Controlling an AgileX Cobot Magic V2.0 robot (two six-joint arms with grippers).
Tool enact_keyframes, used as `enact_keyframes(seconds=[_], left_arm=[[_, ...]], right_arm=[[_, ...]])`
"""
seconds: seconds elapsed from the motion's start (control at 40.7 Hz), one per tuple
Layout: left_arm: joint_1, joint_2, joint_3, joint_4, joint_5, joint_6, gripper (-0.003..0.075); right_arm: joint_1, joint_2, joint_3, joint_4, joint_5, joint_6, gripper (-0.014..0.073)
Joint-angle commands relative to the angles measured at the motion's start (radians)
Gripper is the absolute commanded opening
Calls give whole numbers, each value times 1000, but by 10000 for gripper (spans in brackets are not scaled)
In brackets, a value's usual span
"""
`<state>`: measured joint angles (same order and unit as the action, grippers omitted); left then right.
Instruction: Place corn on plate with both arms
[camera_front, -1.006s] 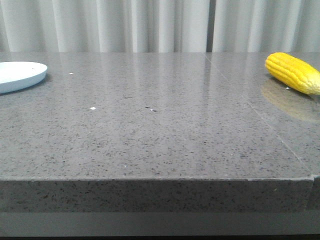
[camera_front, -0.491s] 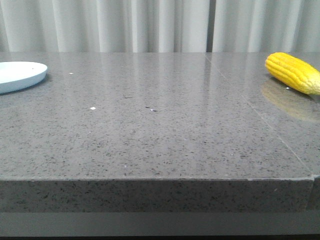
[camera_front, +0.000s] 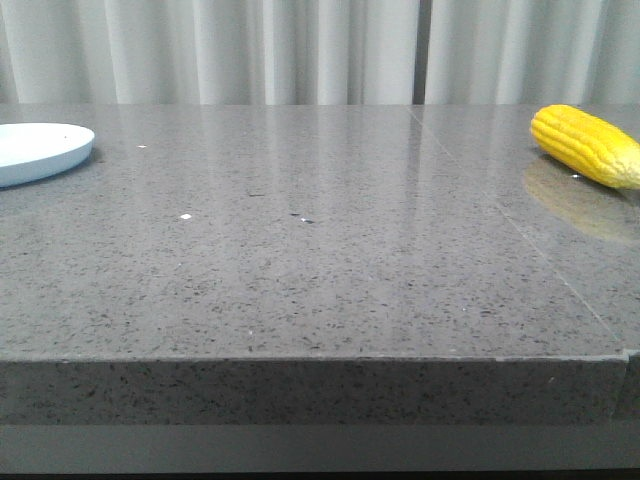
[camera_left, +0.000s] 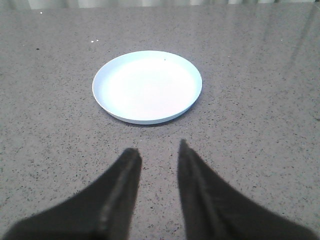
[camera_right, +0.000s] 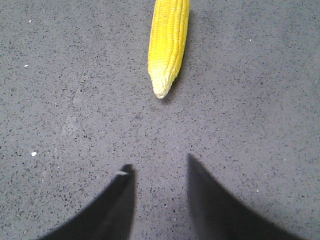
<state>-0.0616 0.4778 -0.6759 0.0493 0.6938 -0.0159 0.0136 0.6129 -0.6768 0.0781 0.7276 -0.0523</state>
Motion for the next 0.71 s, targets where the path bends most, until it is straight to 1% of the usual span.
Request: enact_keyframes(seconds=[0.0, 0.025, 0.074, 0.221, 0.344, 0.417, 0.687], left_arm=[[-1, 19, -32, -7, -64, -1, 478], [-1, 21, -32, -7, -64, -1, 514], [-1, 28, -32, -7, -64, -1, 543], [-1, 82, -40, -7, -49, -1, 544], [-1, 171, -91, -3, 60, -1, 544], [-1, 236, -125, 5, 104, -1, 544], [-1, 463, -248, 46, 122, -1, 544]], right_arm=[[-6, 8, -32, -2, -75, 0, 516], [-6, 8, -32, -2, -75, 0, 530], [-6, 8, -32, -2, -79, 0, 542], [-6, 8, -32, -2, -80, 0, 542], [-6, 8, -32, -2, -80, 0, 542], [-6, 8, -32, -2, -80, 0, 542], [-6, 8, -32, -2, -80, 0, 542]])
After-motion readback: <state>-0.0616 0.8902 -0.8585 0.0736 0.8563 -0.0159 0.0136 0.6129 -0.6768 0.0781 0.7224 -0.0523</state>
